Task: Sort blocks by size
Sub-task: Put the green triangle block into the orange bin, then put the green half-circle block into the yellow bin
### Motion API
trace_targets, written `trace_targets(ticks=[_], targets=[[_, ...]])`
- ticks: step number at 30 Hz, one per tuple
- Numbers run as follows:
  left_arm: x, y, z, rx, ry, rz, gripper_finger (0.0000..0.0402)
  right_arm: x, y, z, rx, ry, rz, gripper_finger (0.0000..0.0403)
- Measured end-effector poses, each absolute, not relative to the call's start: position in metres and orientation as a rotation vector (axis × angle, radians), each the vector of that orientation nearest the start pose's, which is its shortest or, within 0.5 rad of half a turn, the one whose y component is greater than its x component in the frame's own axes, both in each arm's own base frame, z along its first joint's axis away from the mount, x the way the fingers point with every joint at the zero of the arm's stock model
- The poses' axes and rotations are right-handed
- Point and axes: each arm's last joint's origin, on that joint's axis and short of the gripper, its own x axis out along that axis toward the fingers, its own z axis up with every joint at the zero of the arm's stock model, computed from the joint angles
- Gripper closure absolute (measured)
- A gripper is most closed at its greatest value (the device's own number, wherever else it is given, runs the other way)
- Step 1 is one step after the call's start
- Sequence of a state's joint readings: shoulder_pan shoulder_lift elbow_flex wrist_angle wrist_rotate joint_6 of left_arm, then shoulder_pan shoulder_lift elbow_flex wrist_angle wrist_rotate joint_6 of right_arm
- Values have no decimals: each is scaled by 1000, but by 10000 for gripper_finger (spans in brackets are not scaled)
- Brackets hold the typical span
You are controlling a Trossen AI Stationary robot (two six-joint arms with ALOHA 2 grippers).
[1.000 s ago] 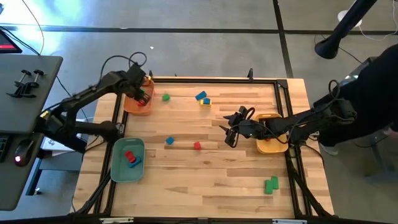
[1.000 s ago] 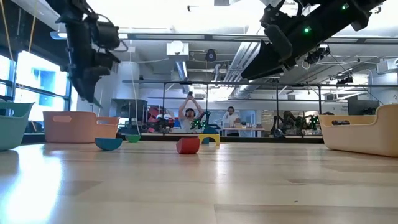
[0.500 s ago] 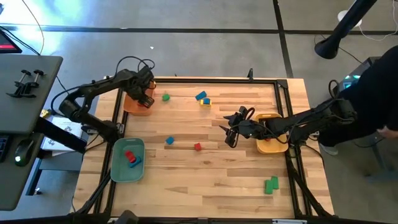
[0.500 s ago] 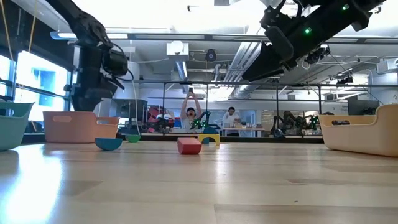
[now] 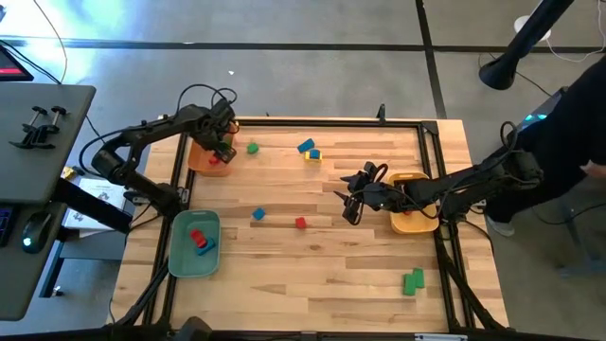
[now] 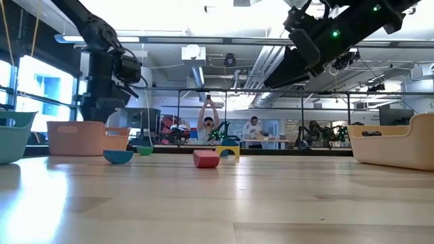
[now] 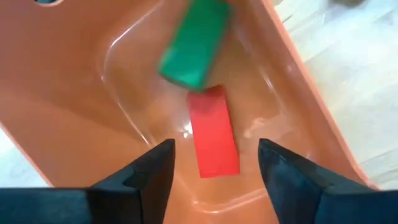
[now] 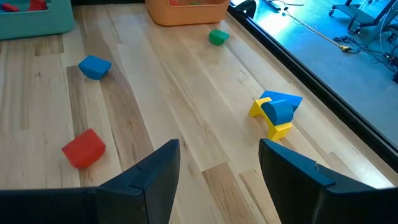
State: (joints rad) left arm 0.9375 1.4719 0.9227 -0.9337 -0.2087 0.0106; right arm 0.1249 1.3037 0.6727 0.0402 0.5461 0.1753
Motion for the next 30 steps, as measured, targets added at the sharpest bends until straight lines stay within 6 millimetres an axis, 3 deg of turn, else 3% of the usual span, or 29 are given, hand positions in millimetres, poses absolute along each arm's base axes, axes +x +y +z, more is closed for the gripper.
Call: trace_targets(ticks=[6,10,16,20,25,30], targets=[[141,203,204,-558,1423,903,164,260,18,210,-26,523,-456,188],[141,202,222,-536,1373,915,163,260,18,210,-25,523,-457,188],[141,185,260,-447,1220,924,163,260,18,210,-25,522,-457,188],[148,171,275,-358,1085,833,163,260,18,211,-23,519,-457,188],[170,165,266,-283,917,705,163,261,18,211,-21,512,-456,188],[194,164,237,-214,863,648,163,261,18,211,-22,512,-456,188]])
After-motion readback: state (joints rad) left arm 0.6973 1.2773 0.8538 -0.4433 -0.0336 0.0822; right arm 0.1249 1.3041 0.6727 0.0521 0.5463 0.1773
